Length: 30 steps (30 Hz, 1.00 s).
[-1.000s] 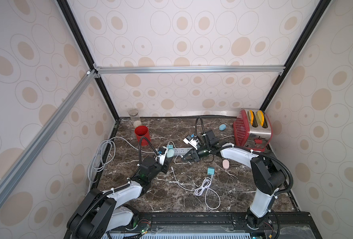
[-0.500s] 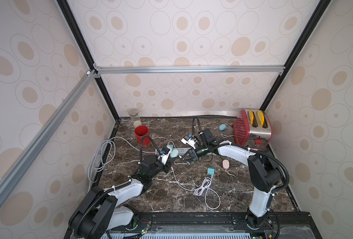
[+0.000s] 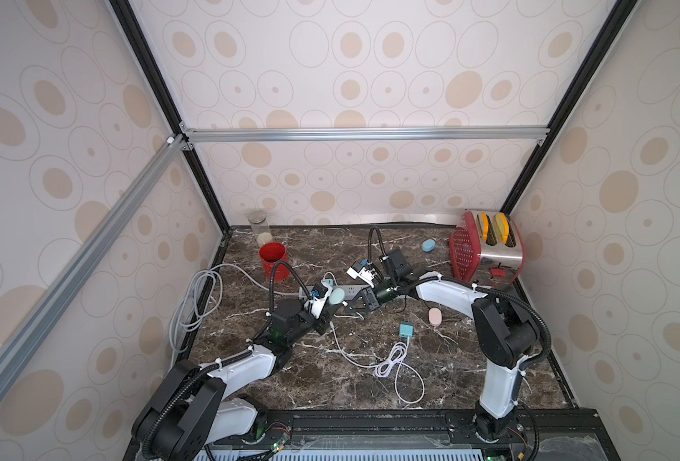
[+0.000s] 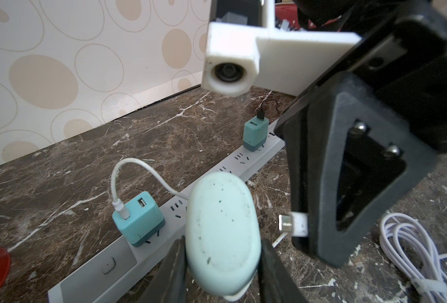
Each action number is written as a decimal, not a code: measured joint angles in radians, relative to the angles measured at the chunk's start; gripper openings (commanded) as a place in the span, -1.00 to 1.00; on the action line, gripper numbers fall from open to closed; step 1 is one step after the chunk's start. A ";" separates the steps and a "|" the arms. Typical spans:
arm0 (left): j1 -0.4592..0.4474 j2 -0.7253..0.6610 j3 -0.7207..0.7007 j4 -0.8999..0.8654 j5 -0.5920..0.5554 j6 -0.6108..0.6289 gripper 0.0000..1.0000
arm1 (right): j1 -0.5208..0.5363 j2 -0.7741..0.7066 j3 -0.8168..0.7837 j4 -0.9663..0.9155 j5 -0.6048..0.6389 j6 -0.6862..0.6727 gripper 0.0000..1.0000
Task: Charge the bluetooth headset
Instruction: Pick up the bluetooth headset from the center of the board.
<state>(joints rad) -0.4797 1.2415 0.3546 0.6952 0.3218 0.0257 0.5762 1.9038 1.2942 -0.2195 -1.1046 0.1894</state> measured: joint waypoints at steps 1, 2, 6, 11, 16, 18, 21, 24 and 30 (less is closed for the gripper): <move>0.000 -0.002 0.000 0.000 0.002 0.000 -0.24 | 0.000 0.003 0.000 0.007 0.000 0.008 -1.00; 0.000 -0.003 0.000 0.000 0.003 0.001 -0.24 | 0.000 0.006 0.000 0.014 -0.001 0.018 -1.00; 0.000 -0.003 0.000 0.000 0.010 0.003 -0.25 | 0.000 0.014 0.000 0.036 -0.004 0.049 -1.00; 0.000 -0.003 0.000 0.000 0.011 0.011 -0.25 | 0.000 0.028 0.000 0.050 -0.016 0.073 -1.00; 0.000 -0.004 0.000 0.000 0.011 0.020 -0.26 | 0.000 0.046 0.000 0.052 -0.023 0.087 -1.00; 0.000 -0.004 0.000 0.000 0.012 0.023 -0.26 | 0.000 0.051 0.000 0.053 -0.024 0.093 -1.00; 0.000 -0.004 0.000 0.000 0.012 0.027 -0.26 | 0.000 0.053 0.000 0.054 -0.025 0.094 -1.00; 0.000 -0.004 0.000 0.000 0.011 0.033 -0.27 | 0.000 0.053 0.000 0.054 -0.029 0.090 -1.00; 0.000 -0.004 0.000 -0.001 0.011 0.042 -0.27 | -0.002 0.053 0.000 0.061 -0.052 0.090 -1.00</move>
<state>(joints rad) -0.4797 1.2377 0.3546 0.6945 0.3332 0.0681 0.5743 1.9564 1.2942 -0.1581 -1.1564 0.2794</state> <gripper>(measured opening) 0.397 0.083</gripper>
